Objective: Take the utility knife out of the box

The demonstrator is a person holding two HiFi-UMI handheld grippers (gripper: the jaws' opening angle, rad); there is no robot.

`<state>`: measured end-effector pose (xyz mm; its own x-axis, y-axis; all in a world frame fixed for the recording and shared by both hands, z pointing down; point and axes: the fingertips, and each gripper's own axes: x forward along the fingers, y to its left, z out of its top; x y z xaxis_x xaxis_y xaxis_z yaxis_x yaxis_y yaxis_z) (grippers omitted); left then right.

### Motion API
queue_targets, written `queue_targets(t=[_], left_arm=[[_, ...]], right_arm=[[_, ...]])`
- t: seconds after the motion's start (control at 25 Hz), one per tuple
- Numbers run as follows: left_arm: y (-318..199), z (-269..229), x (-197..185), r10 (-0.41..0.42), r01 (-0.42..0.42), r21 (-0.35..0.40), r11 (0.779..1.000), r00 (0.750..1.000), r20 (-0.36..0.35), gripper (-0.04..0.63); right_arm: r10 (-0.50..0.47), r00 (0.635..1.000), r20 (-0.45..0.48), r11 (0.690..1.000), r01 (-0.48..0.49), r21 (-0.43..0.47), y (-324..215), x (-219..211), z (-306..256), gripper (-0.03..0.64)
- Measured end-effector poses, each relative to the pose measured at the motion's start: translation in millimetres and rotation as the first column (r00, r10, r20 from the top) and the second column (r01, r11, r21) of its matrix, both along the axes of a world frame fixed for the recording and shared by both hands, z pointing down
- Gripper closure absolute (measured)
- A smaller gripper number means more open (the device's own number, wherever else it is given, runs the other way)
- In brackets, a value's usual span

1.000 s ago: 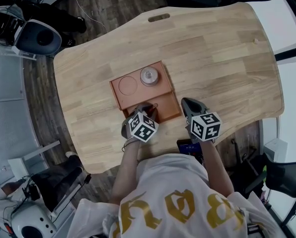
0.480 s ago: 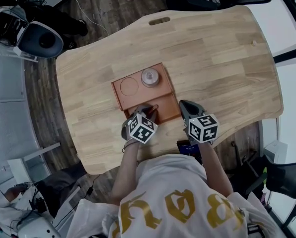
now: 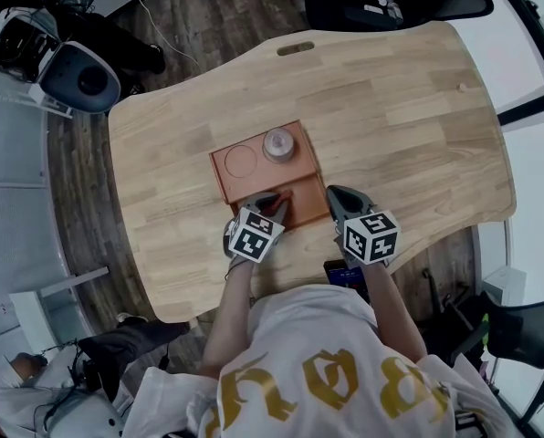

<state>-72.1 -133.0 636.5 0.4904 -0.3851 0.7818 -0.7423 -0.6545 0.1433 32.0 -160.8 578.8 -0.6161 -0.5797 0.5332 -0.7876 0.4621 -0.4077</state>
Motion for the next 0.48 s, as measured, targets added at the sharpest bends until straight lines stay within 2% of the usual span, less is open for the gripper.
queue_targets(t=[0.28,0.48], left_arm=[[0.0,-27.3,5.6,-0.051,0.055,0.033,0.998,0.993,-0.111,0.537],[3.1,-49.4,2.9,-0.093,0.106,0.060,0.993,0.978,-0.184,0.537]], right_arm=[[-0.004,1.000,-0.004,0.999,0.005,0.033,5.1,-5.5,-14.0,0.604],[-0.020,1.000,0.001,0.998,0.020,0.063,11.3,-14.1,-28.1,0.604]])
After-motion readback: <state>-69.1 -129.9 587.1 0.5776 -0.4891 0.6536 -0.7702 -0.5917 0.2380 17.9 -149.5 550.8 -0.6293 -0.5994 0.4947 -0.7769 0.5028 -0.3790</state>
